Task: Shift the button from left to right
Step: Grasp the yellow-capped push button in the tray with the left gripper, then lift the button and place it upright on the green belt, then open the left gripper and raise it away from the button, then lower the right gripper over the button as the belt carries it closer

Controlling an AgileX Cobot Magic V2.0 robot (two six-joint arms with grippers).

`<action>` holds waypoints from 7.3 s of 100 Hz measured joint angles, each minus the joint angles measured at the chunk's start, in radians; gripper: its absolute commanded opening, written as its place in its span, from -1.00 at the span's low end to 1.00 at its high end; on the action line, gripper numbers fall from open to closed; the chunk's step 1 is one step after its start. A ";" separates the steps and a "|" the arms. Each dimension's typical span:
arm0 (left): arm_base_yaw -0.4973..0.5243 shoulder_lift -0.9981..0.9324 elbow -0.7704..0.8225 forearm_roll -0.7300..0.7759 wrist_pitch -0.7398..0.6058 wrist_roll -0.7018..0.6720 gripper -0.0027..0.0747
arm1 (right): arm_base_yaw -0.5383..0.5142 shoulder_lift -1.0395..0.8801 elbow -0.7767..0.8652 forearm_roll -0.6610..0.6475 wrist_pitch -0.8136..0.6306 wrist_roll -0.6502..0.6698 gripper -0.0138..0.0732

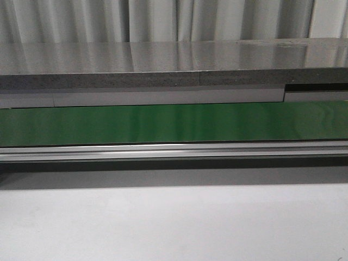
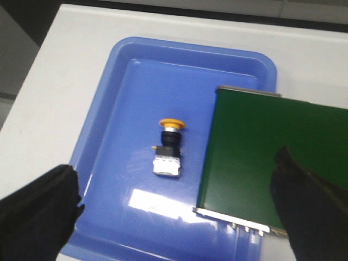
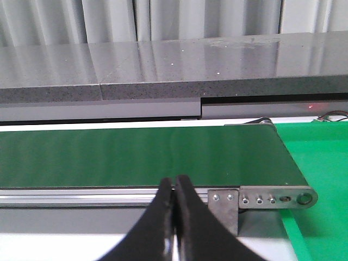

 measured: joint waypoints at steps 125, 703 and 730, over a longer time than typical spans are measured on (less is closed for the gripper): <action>0.162 0.712 -0.168 -0.134 -0.155 0.079 0.86 | 0.000 0.000 0.000 0.000 0.000 0.000 -0.84; -0.249 -0.836 0.805 -0.399 -0.662 0.376 -0.98 | 0.002 0.128 -0.267 0.022 0.179 0.000 -0.84; -0.249 -0.836 0.805 -0.399 -0.662 0.376 -0.98 | 0.002 0.449 -0.547 0.023 0.463 0.000 -0.84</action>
